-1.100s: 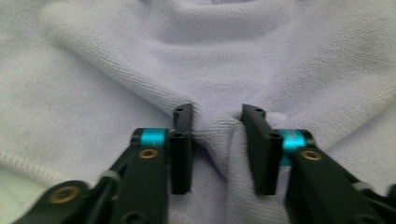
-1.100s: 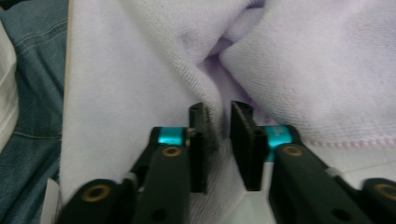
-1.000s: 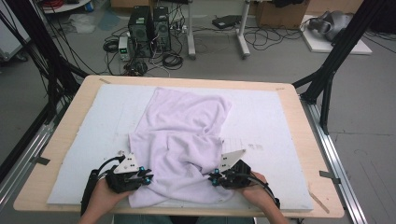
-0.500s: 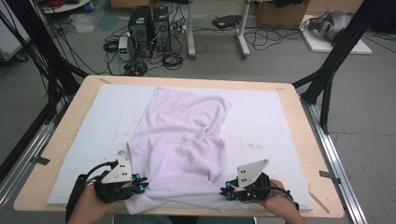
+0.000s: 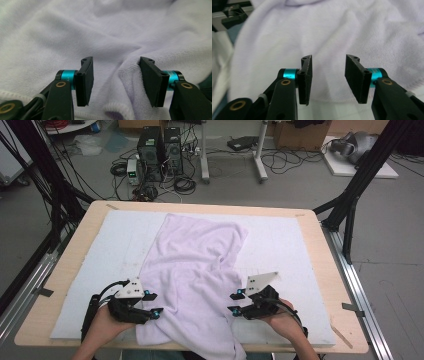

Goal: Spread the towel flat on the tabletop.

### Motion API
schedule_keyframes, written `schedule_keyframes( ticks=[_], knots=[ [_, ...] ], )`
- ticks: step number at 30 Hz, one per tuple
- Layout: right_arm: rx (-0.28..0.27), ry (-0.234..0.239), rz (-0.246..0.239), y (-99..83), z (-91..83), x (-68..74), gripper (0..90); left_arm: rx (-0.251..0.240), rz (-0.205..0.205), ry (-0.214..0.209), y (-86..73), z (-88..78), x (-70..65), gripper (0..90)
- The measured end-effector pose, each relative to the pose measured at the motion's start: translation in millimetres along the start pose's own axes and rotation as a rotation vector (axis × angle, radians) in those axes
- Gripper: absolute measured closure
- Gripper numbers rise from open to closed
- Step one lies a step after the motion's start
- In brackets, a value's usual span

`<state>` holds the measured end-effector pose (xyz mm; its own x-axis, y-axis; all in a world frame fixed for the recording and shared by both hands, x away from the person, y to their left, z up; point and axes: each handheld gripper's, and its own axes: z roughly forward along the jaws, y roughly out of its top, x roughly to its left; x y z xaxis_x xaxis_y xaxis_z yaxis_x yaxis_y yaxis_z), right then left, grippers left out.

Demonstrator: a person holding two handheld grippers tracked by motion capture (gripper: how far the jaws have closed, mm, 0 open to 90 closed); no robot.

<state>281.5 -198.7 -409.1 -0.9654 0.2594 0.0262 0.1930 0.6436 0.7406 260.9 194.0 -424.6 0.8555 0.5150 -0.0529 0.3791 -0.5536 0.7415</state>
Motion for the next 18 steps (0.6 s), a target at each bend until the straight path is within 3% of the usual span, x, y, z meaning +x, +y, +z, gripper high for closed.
schedule_keyframes(
  ticks=[2, 5, 7, 9, 11, 18],
  knots=[
    [0.024, -0.006, 0.019, -0.8, 11.9, -5.8, 57.2, 0.030, -0.016, -0.012, -4.1, 7.6, 4.5, 46.5],
    [0.085, -0.018, 0.020, -2.6, 25.0, -10.0, 61.2, 0.018, -0.026, -0.044, -10.4, 11.5, 5.1, 53.5],
    [0.114, -0.014, 0.024, -5.0, 31.5, -10.6, 69.5, 0.007, -0.028, -0.076, -12.5, 10.8, 3.8, 66.5],
    [0.087, 0.003, 0.025, -8.0, 33.9, -9.9, 80.7, 0.006, -0.019, -0.078, -12.8, 9.6, 1.2, 73.4],
    [0.089, 0.024, 0.012, -7.9, 34.0, -8.9, 86.1, 0.006, -0.013, -0.077, -12.1, 7.4, -0.4, 76.8],
    [0.087, 0.078, -0.061, -7.0, 22.0, 11.3, 87.6, -0.002, 0.019, -0.091, -12.9, -13.4, -17.2, 78.5]
  ],
)
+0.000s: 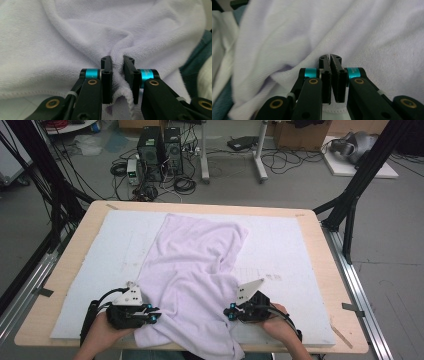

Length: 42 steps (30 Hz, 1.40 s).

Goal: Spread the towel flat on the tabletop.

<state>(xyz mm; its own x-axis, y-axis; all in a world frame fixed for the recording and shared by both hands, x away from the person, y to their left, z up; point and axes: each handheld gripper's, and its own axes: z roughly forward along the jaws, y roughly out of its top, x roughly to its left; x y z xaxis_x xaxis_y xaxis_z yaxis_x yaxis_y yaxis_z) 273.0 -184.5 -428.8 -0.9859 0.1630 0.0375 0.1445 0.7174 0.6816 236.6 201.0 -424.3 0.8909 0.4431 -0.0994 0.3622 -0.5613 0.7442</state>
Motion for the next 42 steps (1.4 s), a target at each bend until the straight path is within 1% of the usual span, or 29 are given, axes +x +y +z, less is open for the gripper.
schedule_keyframes(
  ticks=[4, 5, 6, 8, 9, 10, 11, 12, 13, 14, 15, 16, 18, 20, 22, 23, 25, 27, 28, 30, 31, 32, 33, 34, 35, 37, 38, 40, 42],
  knots=[
    [-0.041, 0.015, -0.020, -3.6, -13.7, 16.0, 87.5, -0.004, 0.028, -0.003, -1.0, -14.2, -15.3, 78.8],
    [-0.050, 0.021, -0.025, -4.2, -17.5, 20.0, 87.5, -0.008, 0.027, -0.005, -0.6, -17.4, -19.5, 78.8],
    [-0.053, 0.028, -0.031, -4.3, -21.6, 24.3, 87.6, -0.009, 0.036, -0.020, 0.0, -20.7, -22.7, 79.1],
    [-0.068, 0.050, -0.044, -3.7, -29.4, 33.0, 87.6, -0.011, 0.050, -0.028, 1.7, -26.8, -30.3, 79.2],
    [-0.065, 0.057, -0.062, -2.6, -33.3, 37.2, 87.6, -0.009, 0.057, -0.040, 2.9, -29.4, -33.8, 79.1],
    [-0.067, 0.071, -0.071, -1.5, -37.1, 41.4, 87.5, -0.013, 0.065, -0.048, 3.9, -31.4, -37.3, 79.1],
    [-0.074, 0.073, -0.080, -0.5, -41.0, 44.2, 87.2, -0.017, 0.075, -0.055, 5.1, -33.2, -39.9, 78.7],
    [-0.088, 0.073, -0.089, 0.4, -44.3, 45.1, 85.3, -0.020, 0.084, -0.062, 6.2, -34.3, -41.6, 77.7],
    [-0.103, 0.068, -0.081, 0.9, -47.5, 44.5, 80.1, -0.028, 0.089, -0.055, 7.2, -35.2, -41.7, 73.3],
    [-0.115, 0.059, -0.068, 1.4, -50.1, 41.8, 76.6, -0.033, 0.083, -0.045, 8.4, -35.6, -39.8, 66.7],
    [-0.118, 0.036, -0.053, 1.9, -51.7, 38.6, 74.8, -0.038, 0.071, -0.038, 9.5, -35.1, -36.5, 59.2],
    [-0.121, 0.018, -0.045, 2.2, -51.8, 34.1, 73.2, -0.043, 0.062, -0.035, 10.1, -34.9, -32.2, 55.3],
    [-0.113, -0.039, -0.014, 2.7, -47.6, 23.6, 67.8, -0.063, 0.043, -0.014, 11.1, -32.5, -22.8, 52.7],
    [-0.089, -0.074, 0.028, 1.3, -37.7, 9.4, 64.5, -0.066, 0.034, 0.019, 11.5, -27.0, -12.2, 51.8],
    [-0.063, -0.121, 0.053, 0.1, -28.8, -2.2, 63.5, -0.063, 0.019, 0.042, 10.9, -19.3, 0.3, 51.8],
    [-0.055, -0.129, 0.069, -0.9, -24.1, -8.5, 63.0, -0.058, 0.005, 0.041, 10.3, -15.5, 6.7, 51.8],
    [-0.030, -0.168, 0.096, -1.7, -16.0, -18.9, 62.8, -0.062, -0.022, 0.052, 8.0, -8.4, 17.6, 51.7],
    [-0.007, -0.181, 0.118, -3.3, -9.5, -27.9, 62.3, -0.044, -0.057, 0.051, 5.0, -1.3, 25.9, 49.9],
    [0.010, -0.192, 0.132, -4.1, -6.6, -31.0, 62.4, -0.029, -0.061, 0.049, 3.0, 2.1, 28.0, 49.8],
    [0.039, -0.179, 0.140, -5.9, -1.3, -35.1, 65.2, 0.003, -0.071, 0.017, -1.1, 8.2, 29.7, 52.9],
    [0.041, -0.184, 0.142, -6.4, -0.1, -35.3, 68.1, 0.009, -0.070, -0.013, -3.1, 10.1, 28.9, 58.9],
    [0.032, -0.177, 0.136, -6.8, -0.3, -35.9, 74.7, 0.003, -0.064, -0.027, -4.6, 10.7, 26.7, 66.9],
    [0.029, -0.156, 0.136, -7.5, -1.0, -36.6, 81.7, -0.004, -0.055, -0.031, -5.2, 10.7, 24.2, 74.0],
    [0.023, -0.140, 0.142, -8.2, -2.0, -37.9, 85.0, -0.006, -0.047, -0.028, -5.1, 10.0, 21.5, 78.4],
    [0.017, -0.121, 0.151, -8.8, -3.6, -38.6, 86.8, -0.004, -0.038, -0.023, -4.9, 8.8, 19.2, 80.7],
    [0.006, -0.105, 0.142, -9.1, -6.6, -36.5, 87.4, -0.007, -0.026, -0.020, -5.0, 6.0, 15.5, 82.1],
    [0.006, -0.110, 0.131, -8.9, -9.4, -33.2, 87.4, -0.013, -0.033, -0.023, -5.0, 5.1, 14.0, 82.4],
    [-0.003, -0.115, 0.116, -9.5, -15.6, -29.0, 87.5, -0.026, -0.025, -0.025, -4.1, 1.2, 10.6, 82.6],
    [-0.018, -0.126, 0.116, -11.4, -25.6, -23.0, 87.5, -0.042, -0.026, -0.030, -3.2, -2.2, 6.8, 82.8]
  ],
)
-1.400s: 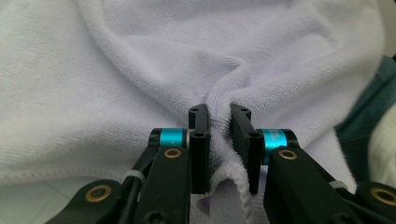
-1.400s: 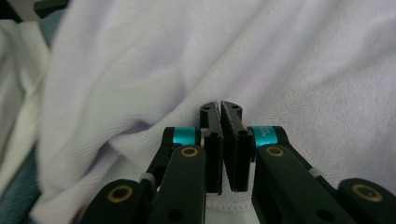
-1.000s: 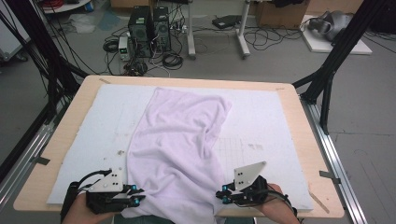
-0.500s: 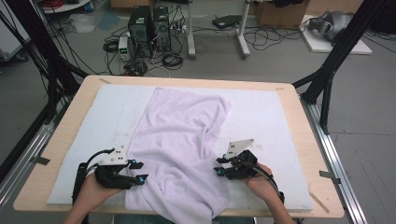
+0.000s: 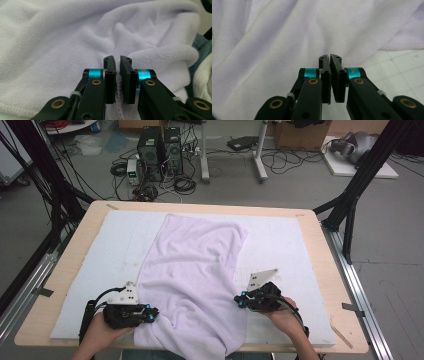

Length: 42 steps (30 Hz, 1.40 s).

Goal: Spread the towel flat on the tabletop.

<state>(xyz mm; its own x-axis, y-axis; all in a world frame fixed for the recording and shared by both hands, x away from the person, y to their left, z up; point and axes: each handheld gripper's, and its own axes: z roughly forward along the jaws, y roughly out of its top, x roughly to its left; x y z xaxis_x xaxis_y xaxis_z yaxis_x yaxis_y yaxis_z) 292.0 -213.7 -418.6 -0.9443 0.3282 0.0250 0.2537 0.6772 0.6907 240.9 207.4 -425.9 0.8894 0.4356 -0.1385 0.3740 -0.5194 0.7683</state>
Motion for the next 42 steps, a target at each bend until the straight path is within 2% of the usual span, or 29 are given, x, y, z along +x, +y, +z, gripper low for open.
schedule_keyframes(
  ticks=[3, 4, 6, 7, 9, 11, 15, 17, 18, 21, 24, 27, 28, 30, 31, 34, 35, 36, 38, 40, 42],
  knots=[
    [-0.015, -0.028, 0.000, -5.0, -18.5, 5.6, 87.4, -0.004, 0.009, -0.010, 0.7, -4.1, -3.7, 82.7],
    [-0.029, -0.028, 0.001, -6.7, -23.9, 6.0, 87.0, -0.008, 0.009, -0.024, 1.0, -5.4, -4.4, 82.6],
    [-0.077, -0.004, 0.014, -9.0, -33.4, 6.1, 81.0, -0.029, 0.011, -0.025, 2.6, -9.4, -6.1, 80.2],
    [-0.094, -0.002, 0.024, -9.4, -36.6, 4.5, 77.8, -0.040, 0.001, -0.029, 4.5, -12.2, -6.0, 74.6],
    [-0.104, -0.039, 0.046, -9.6, -40.1, 0.4, 73.1, -0.063, -0.012, -0.027, 9.5, -18.0, -4.5, 64.1],
    [-0.109, -0.063, 0.068, -9.5, -38.2, -7.1, 71.3, -0.075, 0.000, 0.004, 16.3, -23.8, -1.4, 58.0],
    [-0.066, -0.113, 0.098, -4.9, -19.7, -21.5, 68.5, -0.100, 0.012, 0.059, 25.9, -26.2, 10.9, 56.7],
    [-0.050, -0.134, 0.104, -0.2, -9.0, -29.7, 68.1, -0.112, -0.003, 0.093, 28.6, -22.6, 20.8, 56.7],
    [-0.045, -0.155, 0.117, 1.6, -3.7, -34.1, 67.0, -0.115, -0.010, 0.108, 29.5, -20.2, 26.1, 56.7],
    [-0.030, -0.164, 0.174, 3.5, 11.3, -51.5, 64.0, -0.118, -0.024, 0.149, 31.5, -10.8, 37.2, 56.7],
    [-0.013, -0.176, 0.210, 4.1, 22.0, -63.4, 65.1, -0.110, -0.048, 0.150, 32.3, -1.4, 46.9, 56.1],
    [-0.010, -0.171, 0.244, 4.4, 29.7, -71.6, 69.7, -0.111, -0.068, 0.143, 32.7, 3.1, 54.5, 56.8],
    [-0.008, -0.175, 0.251, 5.2, 31.5, -72.6, 74.5, -0.111, -0.072, 0.142, 32.7, 3.7, 55.9, 56.9],
    [-0.005, -0.157, 0.232, 7.4, 32.7, -73.0, 84.3, -0.106, -0.071, 0.141, 32.8, 5.1, 57.1, 57.0],
    [0.003, -0.152, 0.222, 8.2, 32.7, -72.9, 85.1, -0.102, -0.072, 0.140, 32.8, 5.5, 57.0, 57.0],
    [0.016, -0.168, 0.183, 8.8, 29.8, -72.3, 86.0, -0.102, -0.061, 0.134, 32.9, 4.1, 55.4, 57.8],
    [0.025, -0.175, 0.194, 8.2, 27.4, -73.8, 86.1, -0.107, -0.066, 0.129, 33.1, 3.9, 54.6, 58.1],
    [0.036, -0.195, 0.192, 7.8, 24.0, -75.8, 86.2, -0.110, -0.068, 0.124, 33.1, 3.4, 54.2, 58.5],
    [0.043, -0.264, 0.204, 7.0, 13.4, -81.6, 86.1, -0.112, -0.065, 0.126, 33.2, 2.9, 54.0, 58.6],
    [0.010, -0.279, 0.242, 5.6, 4.9, -87.0, 84.0, -0.109, -0.065, 0.121, 33.2, 3.0, 52.3, 58.4],
    [-0.031, -0.265, 0.238, 6.6, -1.0, -85.0, 75.6, -0.098, -0.048, 0.114, 33.4, 3.0, 48.5, 57.7]
  ],
)
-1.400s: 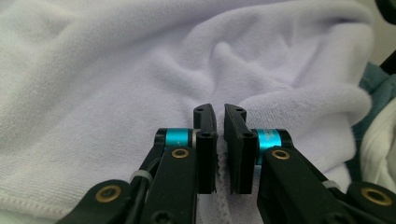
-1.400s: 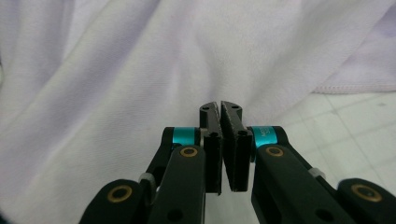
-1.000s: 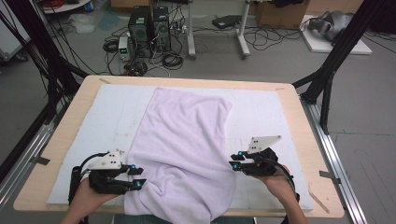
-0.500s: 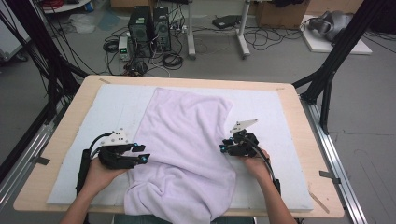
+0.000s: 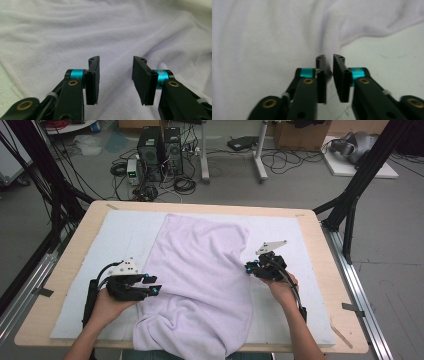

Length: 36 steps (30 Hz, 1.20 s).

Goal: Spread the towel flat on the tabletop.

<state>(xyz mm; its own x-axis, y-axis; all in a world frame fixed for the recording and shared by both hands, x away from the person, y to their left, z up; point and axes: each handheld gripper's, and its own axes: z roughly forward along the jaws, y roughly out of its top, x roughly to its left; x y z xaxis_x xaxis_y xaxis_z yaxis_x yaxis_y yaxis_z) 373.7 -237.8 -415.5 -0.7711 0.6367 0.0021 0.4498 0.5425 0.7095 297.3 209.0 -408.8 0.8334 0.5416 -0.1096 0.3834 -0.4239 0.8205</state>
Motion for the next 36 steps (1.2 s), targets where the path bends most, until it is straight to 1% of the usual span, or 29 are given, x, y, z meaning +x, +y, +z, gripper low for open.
schedule_keyframes(
  ticks=[1, 3, 4, 5, 6, 7, 8, 10, 12, 13, 14, 15, 16, 17, 18, 19, 20, 21, 22, 23, 25, 28, 29, 30, 31, 32, 33, 34, 36],
  knots=[
    [-0.010, -0.001, -0.013, 1.2, -2.8, 4.3, 73.5, 0.001, 0.009, -0.004, -0.3, 0.0, -3.0, 57.2],
    [-0.031, 0.048, -0.042, 3.1, -8.7, 15.7, 69.1, 0.017, 0.034, -0.024, -2.5, -0.8, -9.3, 55.2],
    [-0.035, 0.060, -0.074, 3.0, -12.3, 24.8, 66.7, 0.021, 0.039, -0.022, -4.0, -0.9, -12.0, 54.4],
    [-0.038, 0.074, -0.089, 2.5, -14.2, 29.9, 64.9, 0.029, 0.046, -0.029, -6.5, -1.0, -14.6, 53.8],
    [-0.046, 0.118, -0.098, 1.1, -16.7, 36.6, 63.1, 0.050, 0.056, -0.034, -8.7, -0.7, -16.9, 53.4],
    [-0.053, 0.151, -0.113, -0.8, -18.8, 43.6, 61.9, 0.061, 0.068, -0.027, -11.6, -0.4, -19.6, 53.0],
    [-0.053, 0.174, -0.134, -3.4, -20.5, 51.9, 60.2, 0.070, 0.072, -0.032, -14.6, -0.2, -20.8, 52.9],
    [-0.048, 0.223, -0.178, -9.5, -24.0, 67.7, 56.1, 0.092, 0.064, -0.042, -21.7, 1.3, -22.5, 52.4],
    [-0.053, 0.281, -0.200, -16.2, -26.1, 81.0, 53.3, 0.128, 0.057, -0.051, -28.5, 5.1, -23.0, 52.4],
    [-0.046, 0.303, -0.219, -19.1, -26.2, 86.5, 52.5, 0.150, 0.054, -0.063, -31.5, 7.5, -22.6, 52.5],
    [-0.038, 0.313, -0.238, -22.3, -25.6, 91.3, 51.8, 0.167, 0.049, -0.075, -34.2, 10.4, -22.7, 53.4],
    [-0.026, 0.319, -0.245, -25.1, -24.1, 95.1, 51.6, 0.147, 0.055, -0.070, -36.0, 10.7, -23.7, 54.0],
    [-0.010, 0.322, -0.255, -27.5, -21.6, 97.5, 51.7, 0.147, 0.054, -0.075, -36.0, 10.4, -22.7, 57.4],
    [0.008, 0.316, -0.264, -29.8, -18.9, 99.3, 51.9, 0.144, 0.049, -0.087, -35.9, 10.6, -22.3, 61.4],
    [0.022, 0.304, -0.267, -31.8, -15.7, 100.1, 52.6, 0.142, 0.055, -0.088, -36.1, 11.8, -23.1, 69.0],
    [0.035, 0.293, -0.261, -33.0, -12.0, 99.4, 53.9, 0.140, 0.069, -0.069, -35.7, 12.4, -24.2, 72.2],
    [0.056, 0.274, -0.249, -33.7, -7.8, 98.4, 63.2, 0.144, 0.068, -0.081, -35.1, 12.5, -23.7, 79.0],
    [0.071, 0.266, -0.252, -34.0, -5.0, 97.5, 72.0, 0.150, 0.067, -0.093, -34.7, 13.0, -23.1, 85.2],
    [0.063, 0.271, -0.252, -33.9, -3.7, 96.3, 80.0, 0.146, 0.067, -0.088, -34.4, 13.7, -23.9, 85.5],
    [0.071, 0.275, -0.244, -32.3, -4.1, 94.4, 84.9, 0.149, 0.070, -0.089, -33.5, 13.7, -23.5, 86.3],
    [0.080, 0.245, -0.257, -27.3, -6.0, 91.1, 85.4, 0.138, 0.053, -0.092, -31.4, 14.2, -22.3, 86.9],
    [0.075, 0.182, -0.252, -18.2, -12.9, 81.9, 85.4, 0.110, 0.030, -0.114, -26.5, 15.3, -18.3, 86.9],
    [0.073, 0.163, -0.245, -15.0, -15.0, 77.7, 85.4, 0.101, 0.025, -0.106, -24.4, 16.5, -17.6, 86.9],
    [0.068, 0.155, -0.233, -11.9, -16.5, 73.4, 85.4, 0.095, 0.025, -0.095, -22.2, 17.6, -16.7, 86.9],
    [0.062, 0.132, -0.232, -9.1, -17.2, 70.0, 85.4, 0.090, 0.022, -0.085, -20.3, 18.8, -14.9, 87.0],
    [0.070, 0.099, -0.238, -6.3, -17.4, 67.0, 85.4, 0.085, 0.015, -0.069, -18.3, 20.3, -13.2, 87.1],
    [0.077, 0.082, -0.235, -3.7, -16.8, 63.7, 85.4, 0.082, 0.015, -0.051, -16.2, 21.4, -11.0, 87.2],
    [0.082, 0.077, -0.225, -1.4, -15.4, 59.4, 85.4, 0.079, 0.016, -0.029, -13.6, 23.0, -8.8, 87.2],
    [0.095, 0.046, -0.208, 1.7, -10.6, 50.5, 85.3, 0.074, 0.017, 0.024, -8.2, 26.8, -3.4, 87.2]
  ],
)
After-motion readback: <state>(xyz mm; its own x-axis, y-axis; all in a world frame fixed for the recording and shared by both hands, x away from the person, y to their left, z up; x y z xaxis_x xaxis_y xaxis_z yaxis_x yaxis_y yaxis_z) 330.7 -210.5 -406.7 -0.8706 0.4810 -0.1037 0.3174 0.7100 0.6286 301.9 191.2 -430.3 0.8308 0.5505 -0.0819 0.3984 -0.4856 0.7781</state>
